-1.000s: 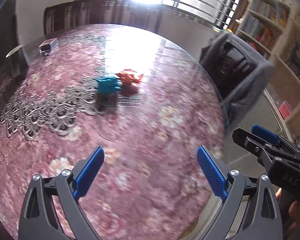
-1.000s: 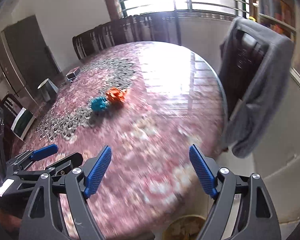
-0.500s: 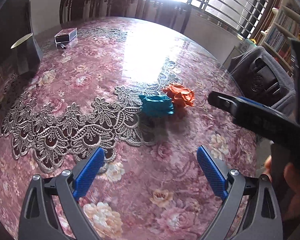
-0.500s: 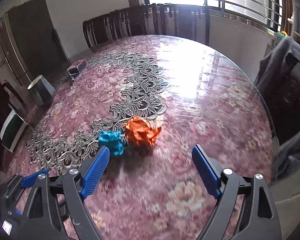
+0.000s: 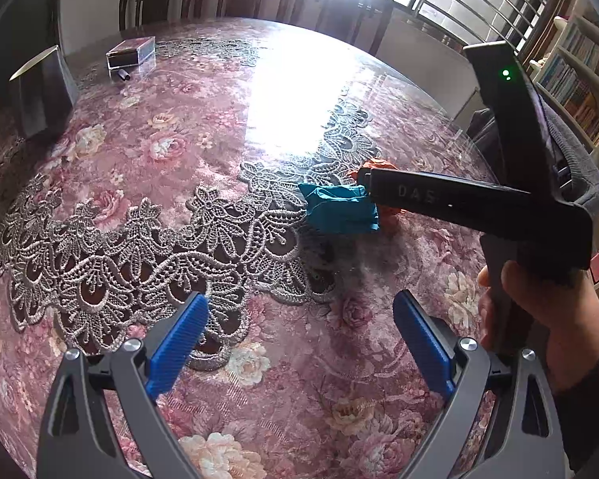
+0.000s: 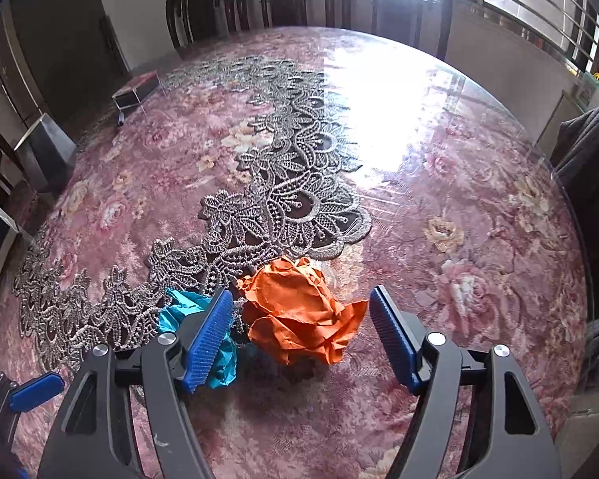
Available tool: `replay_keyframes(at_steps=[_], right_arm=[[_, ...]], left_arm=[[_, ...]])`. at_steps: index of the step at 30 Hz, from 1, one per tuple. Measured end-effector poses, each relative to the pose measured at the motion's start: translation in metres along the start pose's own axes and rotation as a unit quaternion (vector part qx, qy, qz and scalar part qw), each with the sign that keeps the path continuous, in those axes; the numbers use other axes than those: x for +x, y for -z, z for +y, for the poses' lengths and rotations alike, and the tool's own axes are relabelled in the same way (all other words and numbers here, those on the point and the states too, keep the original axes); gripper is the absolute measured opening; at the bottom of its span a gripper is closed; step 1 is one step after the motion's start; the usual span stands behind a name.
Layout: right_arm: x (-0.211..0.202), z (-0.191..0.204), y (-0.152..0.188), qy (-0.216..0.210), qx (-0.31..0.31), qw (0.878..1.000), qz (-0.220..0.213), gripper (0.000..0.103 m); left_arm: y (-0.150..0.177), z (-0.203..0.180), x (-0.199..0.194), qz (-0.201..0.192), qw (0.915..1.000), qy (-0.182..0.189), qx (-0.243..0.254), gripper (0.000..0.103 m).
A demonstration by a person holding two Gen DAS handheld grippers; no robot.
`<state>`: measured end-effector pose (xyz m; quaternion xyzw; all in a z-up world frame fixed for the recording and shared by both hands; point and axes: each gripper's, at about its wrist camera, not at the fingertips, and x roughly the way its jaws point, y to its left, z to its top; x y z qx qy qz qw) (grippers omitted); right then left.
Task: Collect trash
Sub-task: 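Reach the right tool to the orange crumpled paper and close on it, then grasp the teal cloth with the left tool while the right tool holds the orange paper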
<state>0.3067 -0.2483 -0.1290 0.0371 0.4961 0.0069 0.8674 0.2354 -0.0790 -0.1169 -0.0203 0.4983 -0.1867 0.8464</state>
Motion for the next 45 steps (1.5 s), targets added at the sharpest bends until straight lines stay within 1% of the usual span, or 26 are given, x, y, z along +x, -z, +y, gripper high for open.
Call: replay_keyframes(at_steps=[1, 3, 8, 10, 11, 13, 14, 17, 21, 26, 30, 36, 45], right_arm=[[0.003, 0.0, 0.0, -0.001, -0.001, 1.0, 0.004, 0.063], [0.008, 0.0, 0.001, -0.008, 0.0, 1.0, 0.011, 0.052], [0.003, -0.002, 0.002, -0.018, -0.001, 1.0, -0.001, 0.033], [-0.004, -0.003, 0.003, -0.021, -0.004, 1.0, -0.012, 0.012], [-0.009, -0.004, 0.003, -0.026, -0.006, 0.999, -0.019, 0.009], [-0.018, -0.006, 0.005, -0.022, -0.009, 0.999, -0.026, 0.009], [-0.02, -0.007, 0.006, -0.022, -0.009, 0.999, -0.028, 0.007], [-0.023, -0.014, 0.01, -0.032, 0.001, 0.999, -0.024, 0.007], [-0.035, -0.022, 0.017, -0.034, 0.007, 0.999, -0.03, 0.007], [-0.055, -0.031, 0.024, -0.032, 0.015, 0.998, -0.046, 0.007], [-0.066, -0.035, 0.024, -0.025, 0.017, 0.998, -0.058, 0.007], [-0.068, -0.039, 0.024, -0.025, 0.025, 0.998, -0.06, 0.007], [-0.07, -0.038, 0.024, -0.031, 0.029, 0.997, -0.061, 0.007]], left_arm=[[0.0, 0.0, 0.001, 0.001, 1.0, -0.002, 0.001, 0.093], [0.0, -0.001, 0.002, 0.002, 1.0, -0.003, 0.003, 0.093], [-0.003, -0.005, 0.005, 0.0, 1.0, -0.002, 0.009, 0.093], [-0.005, -0.008, 0.005, -0.001, 0.9999, -0.001, 0.013, 0.093], [-0.007, -0.01, 0.005, -0.003, 0.9999, -0.001, 0.014, 0.093], [-0.01, -0.014, 0.006, -0.007, 0.9998, 0.002, 0.018, 0.093], [-0.012, -0.016, 0.007, -0.009, 0.9997, 0.002, 0.02, 0.093], [-0.016, -0.021, 0.008, -0.013, 0.9996, 0.005, 0.025, 0.093], [-0.022, -0.029, 0.014, -0.018, 0.9993, 0.006, 0.033, 0.093], [-0.035, -0.037, 0.027, -0.021, 0.9992, 0.007, 0.034, 0.093], [-0.046, -0.043, 0.04, -0.025, 0.9989, 0.0, 0.04, 0.093], [-0.06, -0.045, 0.055, -0.02, 0.9991, 0.001, 0.038, 0.093], [-0.061, -0.049, 0.068, -0.01, 0.9989, 0.001, 0.046, 0.092]])
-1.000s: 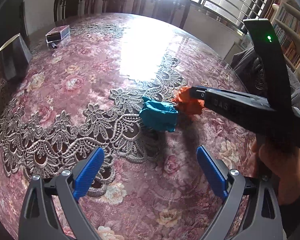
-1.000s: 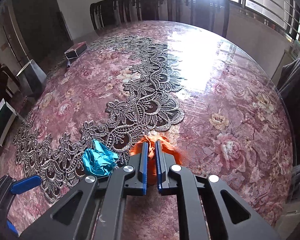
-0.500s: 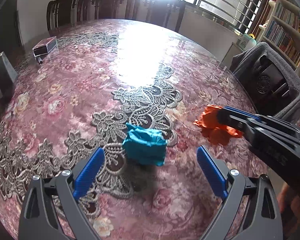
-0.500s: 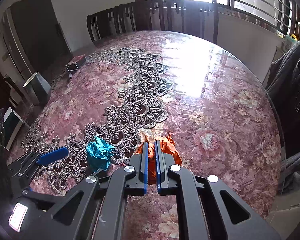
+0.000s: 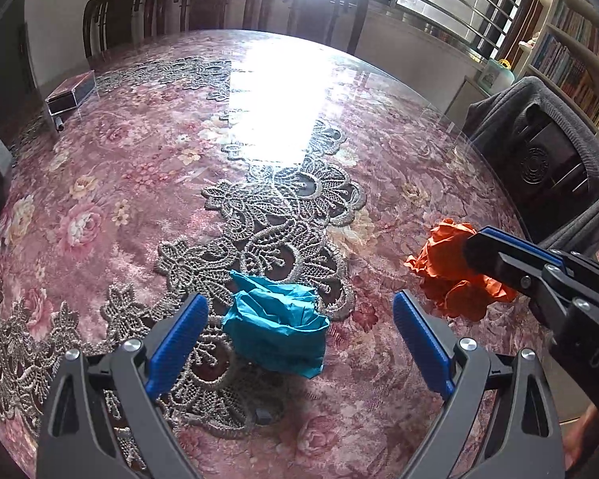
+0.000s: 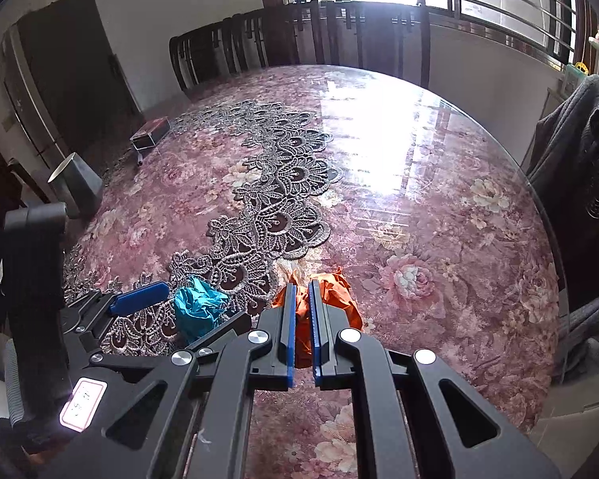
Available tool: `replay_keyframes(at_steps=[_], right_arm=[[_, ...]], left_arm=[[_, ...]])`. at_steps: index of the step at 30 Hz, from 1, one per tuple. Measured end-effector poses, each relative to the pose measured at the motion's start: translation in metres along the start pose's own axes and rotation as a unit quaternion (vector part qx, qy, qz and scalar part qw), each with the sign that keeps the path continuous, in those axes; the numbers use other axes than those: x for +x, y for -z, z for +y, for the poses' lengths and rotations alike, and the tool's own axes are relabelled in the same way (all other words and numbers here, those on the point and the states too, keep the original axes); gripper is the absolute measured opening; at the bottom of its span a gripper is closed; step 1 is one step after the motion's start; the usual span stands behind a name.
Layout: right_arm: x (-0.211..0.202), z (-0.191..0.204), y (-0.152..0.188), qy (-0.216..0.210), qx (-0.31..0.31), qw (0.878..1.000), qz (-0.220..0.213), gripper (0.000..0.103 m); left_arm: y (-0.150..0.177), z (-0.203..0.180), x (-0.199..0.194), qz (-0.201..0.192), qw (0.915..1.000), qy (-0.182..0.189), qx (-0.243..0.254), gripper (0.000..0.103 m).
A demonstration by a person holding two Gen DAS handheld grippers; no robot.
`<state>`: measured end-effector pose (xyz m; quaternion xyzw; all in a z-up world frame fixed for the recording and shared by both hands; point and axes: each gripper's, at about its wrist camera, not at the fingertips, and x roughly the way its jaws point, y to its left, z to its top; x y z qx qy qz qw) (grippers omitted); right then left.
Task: Collect trash
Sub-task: 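Grasp the teal cloth with the left tool while the right tool holds the orange paper, then carry the orange paper and teal cloth over the yellow bucket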
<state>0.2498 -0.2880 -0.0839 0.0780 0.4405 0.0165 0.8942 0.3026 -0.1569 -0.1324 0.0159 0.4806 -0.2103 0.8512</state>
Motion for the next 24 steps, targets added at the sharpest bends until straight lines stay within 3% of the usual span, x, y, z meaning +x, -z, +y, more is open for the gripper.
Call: replay_keyframes(at_steps=[3, 5, 6, 13, 24], right_arm=[[-0.001, -0.001, -0.001, 0.0, 0.002, 1.0, -0.002, 0.007], [-0.001, -0.001, -0.001, -0.002, 0.003, 1.0, -0.002, 0.007], [-0.002, -0.001, -0.001, -0.002, 0.003, 1.0, -0.002, 0.007], [-0.003, 0.001, 0.002, -0.003, 0.004, 1.0, 0.001, 0.007], [-0.022, 0.005, 0.013, -0.007, 0.01, 1.0, -0.008, 0.007]], left_arm=[[-0.002, 0.0, 0.004, 0.007, 0.9999, 0.009, 0.0, 0.077], [-0.003, 0.0, 0.009, 0.019, 0.9997, 0.011, 0.001, 0.056], [-0.003, 0.001, 0.012, 0.025, 0.9996, 0.014, 0.0, 0.051], [-0.002, 0.001, 0.012, 0.024, 0.9993, 0.027, 0.0, 0.044], [0.012, -0.004, -0.019, 0.013, 0.9987, 0.048, 0.011, 0.044]])
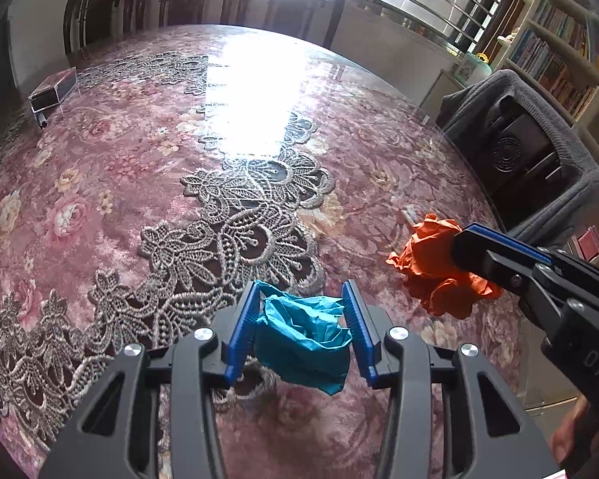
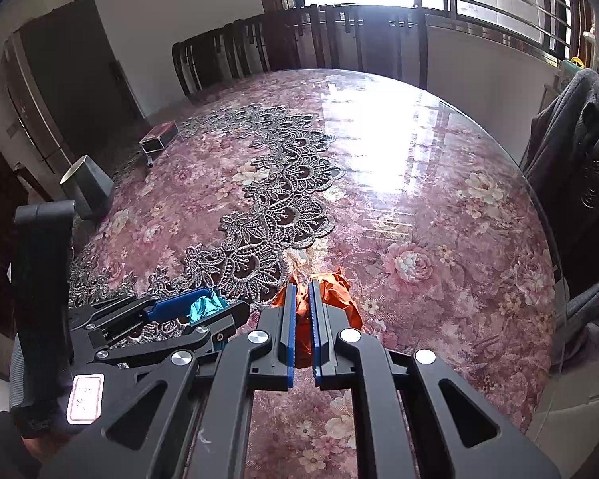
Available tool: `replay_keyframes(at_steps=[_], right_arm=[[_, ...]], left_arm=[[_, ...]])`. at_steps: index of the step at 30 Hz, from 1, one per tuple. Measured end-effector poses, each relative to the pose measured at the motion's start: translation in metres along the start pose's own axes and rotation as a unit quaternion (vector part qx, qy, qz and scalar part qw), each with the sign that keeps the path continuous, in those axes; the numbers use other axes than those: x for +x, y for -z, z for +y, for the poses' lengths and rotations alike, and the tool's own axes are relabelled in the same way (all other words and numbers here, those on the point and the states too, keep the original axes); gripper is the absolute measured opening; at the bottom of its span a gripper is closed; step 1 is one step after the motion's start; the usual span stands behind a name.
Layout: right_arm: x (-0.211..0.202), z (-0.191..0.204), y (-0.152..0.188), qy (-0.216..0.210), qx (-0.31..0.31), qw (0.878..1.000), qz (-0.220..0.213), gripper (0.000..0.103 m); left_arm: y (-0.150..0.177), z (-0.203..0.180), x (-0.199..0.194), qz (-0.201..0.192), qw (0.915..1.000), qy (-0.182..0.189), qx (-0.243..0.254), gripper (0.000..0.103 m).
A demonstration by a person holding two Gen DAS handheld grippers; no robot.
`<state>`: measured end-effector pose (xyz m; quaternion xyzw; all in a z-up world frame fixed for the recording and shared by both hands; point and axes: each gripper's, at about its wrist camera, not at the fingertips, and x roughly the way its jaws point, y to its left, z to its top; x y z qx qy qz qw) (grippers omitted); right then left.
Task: Collect trash
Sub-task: 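Carry the orange paper and teal cloth over the yellow bucket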
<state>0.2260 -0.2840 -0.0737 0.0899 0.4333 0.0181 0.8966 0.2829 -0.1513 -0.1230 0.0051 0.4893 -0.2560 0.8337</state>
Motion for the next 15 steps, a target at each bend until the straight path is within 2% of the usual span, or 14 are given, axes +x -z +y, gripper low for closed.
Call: replay_keyframes(at_steps=[8, 15], right_arm=[[-0.042, -0.002, 0.024, -0.01, 0.017, 1.0, -0.015, 0.007], [-0.1, -0.023, 0.075, 0.001, 0.046, 0.999, -0.024, 0.007]], left_arm=[[0.025, -0.032, -0.039, -0.004, 0.9992, 0.021, 0.033, 0.044], [0.065, -0.086, -0.065, 0.008, 0.9957, 0.052, 0.076, 0.044]])
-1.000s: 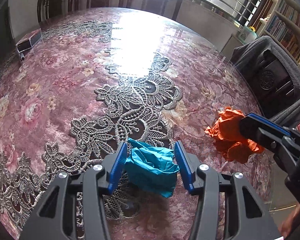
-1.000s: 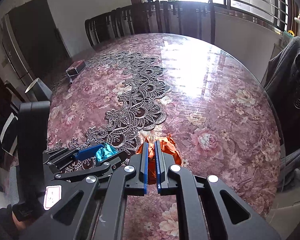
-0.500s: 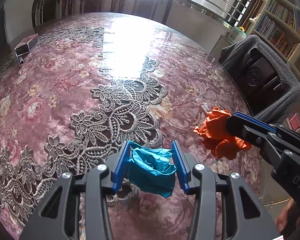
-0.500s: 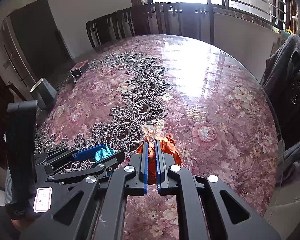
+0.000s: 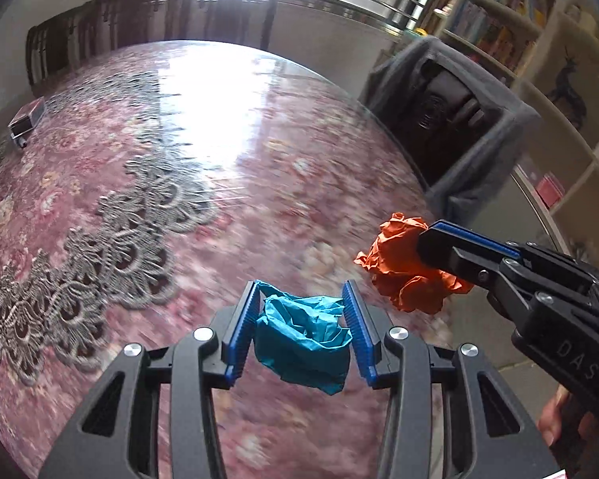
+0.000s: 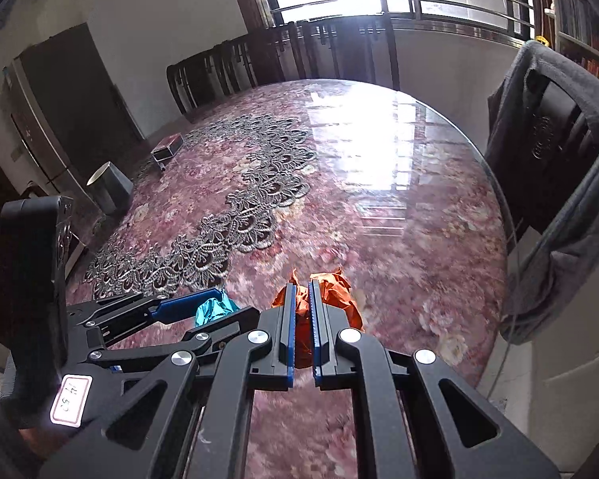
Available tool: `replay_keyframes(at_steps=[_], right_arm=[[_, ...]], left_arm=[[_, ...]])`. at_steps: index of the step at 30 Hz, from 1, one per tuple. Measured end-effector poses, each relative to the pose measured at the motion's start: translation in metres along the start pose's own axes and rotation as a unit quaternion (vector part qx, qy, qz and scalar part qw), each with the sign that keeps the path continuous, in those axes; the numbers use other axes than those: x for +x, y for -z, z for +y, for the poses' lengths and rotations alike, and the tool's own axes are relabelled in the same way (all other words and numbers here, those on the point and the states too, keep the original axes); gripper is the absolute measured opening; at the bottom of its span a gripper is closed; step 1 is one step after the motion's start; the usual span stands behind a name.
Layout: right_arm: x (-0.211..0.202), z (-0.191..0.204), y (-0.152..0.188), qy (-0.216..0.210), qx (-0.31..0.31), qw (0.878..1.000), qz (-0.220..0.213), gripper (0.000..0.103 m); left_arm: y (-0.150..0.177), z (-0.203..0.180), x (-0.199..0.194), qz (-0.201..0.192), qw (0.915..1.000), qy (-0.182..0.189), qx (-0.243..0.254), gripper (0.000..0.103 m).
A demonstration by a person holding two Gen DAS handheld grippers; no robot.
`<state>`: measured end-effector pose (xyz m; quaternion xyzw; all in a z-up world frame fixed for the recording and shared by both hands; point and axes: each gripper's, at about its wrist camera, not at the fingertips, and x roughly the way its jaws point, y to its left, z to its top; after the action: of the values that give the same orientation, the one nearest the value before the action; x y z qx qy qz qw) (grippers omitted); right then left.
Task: Collect trash
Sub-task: 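Carry the orange paper and teal cloth over the yellow bucket, then open the right tool to drop the orange paper into the bucket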
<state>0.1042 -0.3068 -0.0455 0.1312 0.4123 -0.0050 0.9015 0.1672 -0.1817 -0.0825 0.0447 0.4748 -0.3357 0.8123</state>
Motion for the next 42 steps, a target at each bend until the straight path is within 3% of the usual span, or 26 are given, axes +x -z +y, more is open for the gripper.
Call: replay_keyframes(at_steps=[8, 15, 20, 26, 32, 42], right_arm=[[-0.084, -0.039, 0.073, 0.039, 0.038, 0.999, -0.004, 0.007], [-0.151, -0.077, 0.162, 0.077, 0.087, 0.993, 0.015, 0.007], [-0.163, -0.096, 0.224, 0.089, 0.115, 0.988, 0.057, 0.007], [-0.165, -0.11, 0.285, 0.087, 0.135, 0.981, 0.111, 0.007], [-0.161, -0.116, 0.309, 0.068, 0.145, 0.978, 0.135, 0.007], [-0.154, -0.114, 0.317, 0.057, 0.134, 0.977, 0.153, 0.008]], left_arm=[[0.059, -0.093, -0.012, 0.031, 0.9968, 0.045, 0.058, 0.044], [0.126, -0.171, -0.017, 0.068, 0.9884, 0.078, 0.111, 0.044], [0.168, -0.207, -0.015, 0.092, 0.9838, 0.084, 0.129, 0.044], [0.202, -0.223, -0.011, 0.107, 0.9826, 0.072, 0.134, 0.044], [0.221, -0.231, -0.009, 0.113, 0.9839, 0.061, 0.124, 0.044], [0.226, -0.232, -0.013, 0.109, 0.9855, 0.051, 0.12, 0.044]])
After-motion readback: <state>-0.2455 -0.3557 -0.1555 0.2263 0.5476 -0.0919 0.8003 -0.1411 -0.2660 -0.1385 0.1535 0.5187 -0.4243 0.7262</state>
